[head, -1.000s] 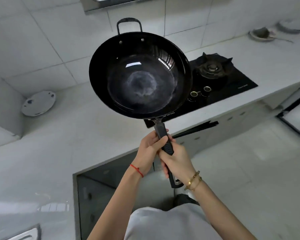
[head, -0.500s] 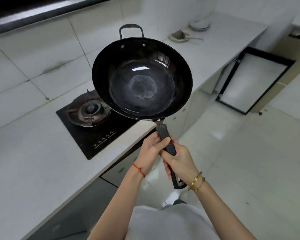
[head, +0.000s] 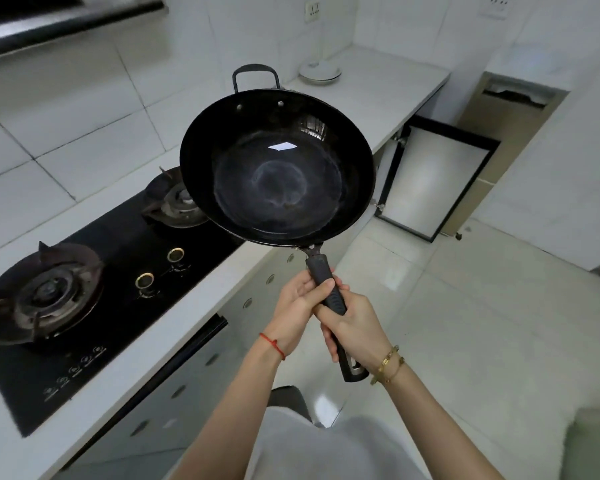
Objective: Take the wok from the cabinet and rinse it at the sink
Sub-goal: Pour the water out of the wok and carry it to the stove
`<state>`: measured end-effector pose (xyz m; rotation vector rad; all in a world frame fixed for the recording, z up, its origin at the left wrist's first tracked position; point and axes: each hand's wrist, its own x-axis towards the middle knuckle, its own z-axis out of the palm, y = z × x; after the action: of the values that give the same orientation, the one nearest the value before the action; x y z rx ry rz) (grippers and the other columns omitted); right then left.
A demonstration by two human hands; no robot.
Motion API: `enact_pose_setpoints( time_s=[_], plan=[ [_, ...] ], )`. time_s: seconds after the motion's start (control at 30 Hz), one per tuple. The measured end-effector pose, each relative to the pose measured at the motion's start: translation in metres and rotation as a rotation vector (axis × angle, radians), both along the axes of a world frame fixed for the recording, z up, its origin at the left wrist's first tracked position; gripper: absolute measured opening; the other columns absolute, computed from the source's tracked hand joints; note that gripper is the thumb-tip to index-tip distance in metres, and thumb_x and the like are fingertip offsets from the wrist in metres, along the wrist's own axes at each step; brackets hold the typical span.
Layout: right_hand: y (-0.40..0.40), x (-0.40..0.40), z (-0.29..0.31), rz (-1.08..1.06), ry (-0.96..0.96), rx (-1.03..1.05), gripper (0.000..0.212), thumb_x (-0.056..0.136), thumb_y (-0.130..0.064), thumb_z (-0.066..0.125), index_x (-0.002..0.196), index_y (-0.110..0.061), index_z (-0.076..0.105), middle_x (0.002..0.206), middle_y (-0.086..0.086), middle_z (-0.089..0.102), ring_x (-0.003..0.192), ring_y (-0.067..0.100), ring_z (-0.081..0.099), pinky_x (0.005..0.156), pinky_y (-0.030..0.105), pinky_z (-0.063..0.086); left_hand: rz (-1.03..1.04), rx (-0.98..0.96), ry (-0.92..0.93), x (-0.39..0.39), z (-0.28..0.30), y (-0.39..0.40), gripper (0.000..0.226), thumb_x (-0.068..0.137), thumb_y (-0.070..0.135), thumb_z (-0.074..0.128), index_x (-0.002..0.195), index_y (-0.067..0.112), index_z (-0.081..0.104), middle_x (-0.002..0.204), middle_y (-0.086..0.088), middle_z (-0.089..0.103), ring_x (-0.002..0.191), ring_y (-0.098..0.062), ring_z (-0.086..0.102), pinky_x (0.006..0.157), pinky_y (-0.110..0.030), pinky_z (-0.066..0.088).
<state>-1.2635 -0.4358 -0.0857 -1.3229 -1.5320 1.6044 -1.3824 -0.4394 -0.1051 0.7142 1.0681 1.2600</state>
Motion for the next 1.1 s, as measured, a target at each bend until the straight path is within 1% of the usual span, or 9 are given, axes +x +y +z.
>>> enact_pose_setpoints(
  time_s=[0.13, 0.23, 0.3, 0.37, 0.5, 0.57, 0.7, 0.87, 1.1],
  plan=[
    [0.051, 0.015, -0.008, -0.011, 0.012, -0.013, 0.018, 0.091, -0.006, 0.054, 0.074, -0.002, 0.051, 0.043, 0.007, 0.051, 0.029, 0.022, 0.045, 0.033, 0.026, 0.04, -0.021, -0.021, 0.018, 0.015, -0.007, 0.052, 0.033, 0.096, 0.003, 0.054, 0.126, -0.012, 0.05, 0.106, -0.022, 0.063, 0.081, -0.02, 0.067, 0.06, -0.018, 0.055],
    [0.093, 0.022, -0.016, -0.01, 0.003, -0.001, 0.017, 0.091, -0.007, 0.054, 0.074, -0.001, 0.051, 0.041, 0.006, 0.05, 0.028, 0.02, 0.045, 0.035, 0.026, 0.041, -0.047, -0.029, 0.036, 0.021, -0.013, 0.094, 0.032, 0.097, 0.004, 0.053, 0.124, -0.012, 0.05, 0.108, -0.024, 0.063, 0.068, -0.013, 0.069, 0.053, -0.017, 0.054],
    [0.126, 0.024, -0.022, -0.01, 0.0, 0.004, 0.018, 0.09, -0.007, 0.055, 0.074, -0.001, 0.052, 0.04, 0.005, 0.051, 0.028, 0.02, 0.046, 0.036, 0.026, 0.042, -0.054, -0.032, 0.038, 0.023, -0.018, 0.127, 0.033, 0.097, 0.005, 0.054, 0.125, -0.011, 0.051, 0.108, -0.023, 0.064, 0.067, -0.013, 0.069, 0.053, -0.017, 0.054],
    [0.162, 0.025, -0.027, -0.004, -0.017, 0.018, 0.021, 0.089, -0.008, 0.056, 0.071, 0.002, 0.053, 0.041, 0.009, 0.052, 0.029, 0.022, 0.047, 0.037, 0.027, 0.043, -0.053, -0.028, 0.034, 0.023, -0.023, 0.162, 0.033, 0.097, 0.006, 0.054, 0.126, -0.01, 0.051, 0.107, -0.022, 0.066, 0.072, -0.016, 0.069, 0.056, -0.018, 0.056],
    [0.236, 0.028, -0.028, 0.014, -0.047, 0.04, 0.025, 0.088, -0.009, 0.056, 0.067, 0.005, 0.055, 0.045, 0.016, 0.054, 0.032, 0.025, 0.049, 0.037, 0.028, 0.044, -0.035, -0.029, 0.007, 0.025, -0.027, 0.236, 0.034, 0.097, 0.006, 0.054, 0.128, -0.008, 0.051, 0.102, -0.016, 0.069, 0.089, -0.02, 0.069, 0.073, -0.023, 0.057],
    [0.274, 0.029, -0.027, 0.028, -0.065, 0.033, 0.026, 0.088, -0.01, 0.057, 0.069, 0.007, 0.055, 0.046, 0.015, 0.054, 0.032, 0.025, 0.05, 0.037, 0.028, 0.044, -0.024, -0.03, -0.009, 0.025, -0.026, 0.272, 0.033, 0.097, 0.007, 0.053, 0.128, -0.006, 0.052, 0.099, -0.013, 0.07, 0.091, -0.02, 0.069, 0.075, -0.025, 0.058],
    [0.344, 0.022, -0.026, 0.053, -0.089, 0.026, 0.023, 0.089, -0.01, 0.058, 0.068, 0.0, 0.054, 0.045, 0.011, 0.054, 0.031, 0.024, 0.05, 0.036, 0.027, 0.044, 0.021, -0.022, -0.004, 0.02, -0.024, 0.336, 0.031, 0.096, 0.007, 0.054, 0.125, -0.002, 0.055, 0.097, -0.01, 0.071, 0.096, -0.02, 0.068, 0.089, -0.028, 0.053],
    [0.407, 0.001, -0.03, 0.096, -0.122, 0.042, 0.014, 0.09, -0.009, 0.056, 0.076, -0.008, 0.055, 0.042, 0.005, 0.053, 0.03, 0.018, 0.048, 0.034, 0.025, 0.04, 0.106, -0.042, -0.003, 0.002, -0.026, 0.392, 0.03, 0.095, 0.007, 0.056, 0.125, -0.001, 0.058, 0.098, -0.01, 0.071, 0.099, -0.022, 0.068, 0.09, -0.03, 0.053],
    [0.48, -0.031, -0.045, 0.237, -0.139, 0.075, 0.023, 0.088, -0.009, 0.055, 0.065, -0.005, 0.054, 0.039, 0.006, 0.051, 0.029, 0.018, 0.047, 0.036, 0.025, 0.04, 0.25, -0.08, -0.059, -0.024, -0.037, 0.45, 0.031, 0.097, 0.002, 0.053, 0.127, -0.003, 0.055, 0.097, -0.012, 0.07, 0.105, -0.027, 0.066, 0.094, -0.033, 0.052]
  ],
)
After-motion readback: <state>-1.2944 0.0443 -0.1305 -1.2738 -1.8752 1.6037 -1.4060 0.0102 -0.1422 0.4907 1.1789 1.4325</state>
